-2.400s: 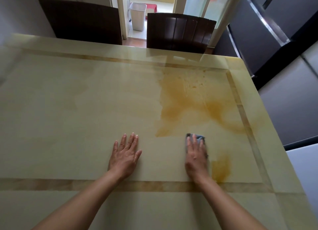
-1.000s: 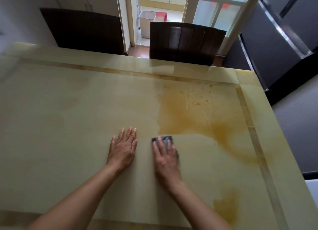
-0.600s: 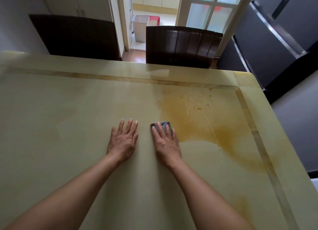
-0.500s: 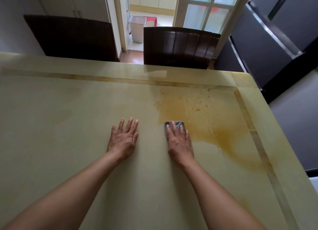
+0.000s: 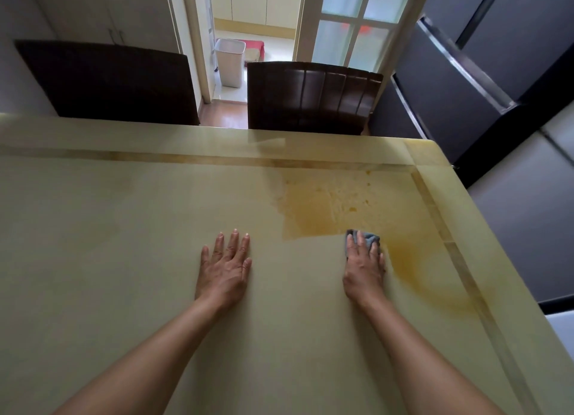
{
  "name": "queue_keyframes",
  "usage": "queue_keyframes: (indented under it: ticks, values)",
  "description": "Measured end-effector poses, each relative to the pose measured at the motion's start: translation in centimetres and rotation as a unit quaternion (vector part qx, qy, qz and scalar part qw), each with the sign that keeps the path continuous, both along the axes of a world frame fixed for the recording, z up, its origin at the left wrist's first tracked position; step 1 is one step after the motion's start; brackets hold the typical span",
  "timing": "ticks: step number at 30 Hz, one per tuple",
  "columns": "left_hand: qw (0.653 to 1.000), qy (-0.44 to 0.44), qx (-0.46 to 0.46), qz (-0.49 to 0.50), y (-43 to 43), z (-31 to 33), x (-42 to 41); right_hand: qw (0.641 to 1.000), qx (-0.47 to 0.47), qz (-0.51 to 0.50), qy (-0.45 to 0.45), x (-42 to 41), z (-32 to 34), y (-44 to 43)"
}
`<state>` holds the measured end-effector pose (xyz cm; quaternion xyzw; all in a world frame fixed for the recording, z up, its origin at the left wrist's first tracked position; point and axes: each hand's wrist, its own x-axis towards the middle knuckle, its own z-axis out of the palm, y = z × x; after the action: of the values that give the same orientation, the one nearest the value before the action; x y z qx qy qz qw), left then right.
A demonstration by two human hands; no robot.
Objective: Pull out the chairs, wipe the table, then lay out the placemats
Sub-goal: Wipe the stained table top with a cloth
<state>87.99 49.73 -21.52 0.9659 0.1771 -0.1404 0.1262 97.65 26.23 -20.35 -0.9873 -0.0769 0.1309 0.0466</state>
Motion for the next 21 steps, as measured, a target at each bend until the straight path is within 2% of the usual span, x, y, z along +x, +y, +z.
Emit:
queue_keyframes:
  ticks: [5,7,10,13,16,21]
  values:
    - [1.000,-0.012,-0.020,0.008,0.1,-0.1,0.0,0.992,0.032,0.117,-0.027,-3.1,-0.1,6.6]
    - [0.996,-0.050,-0.063,0.037,0.1,-0.2,0.1,0.983,0.049,0.176,0.006,-4.8,0.0,9.7]
    - [0.972,-0.141,-0.139,0.127,0.3,0.2,0.5,0.958,0.085,0.267,0.056,-6.2,-0.2,13.1]
    - [0.971,-0.147,-0.135,0.135,1.0,0.4,2.1,0.949,0.056,0.310,0.029,-4.4,-0.6,14.5]
    - [0.981,-0.116,-0.113,0.108,1.7,0.6,4.6,0.946,0.047,0.317,0.037,-1.2,-0.6,14.5]
    - [0.994,-0.066,-0.054,0.064,1.8,0.7,8.4,0.973,0.039,0.227,0.029,4.6,-0.4,11.3]
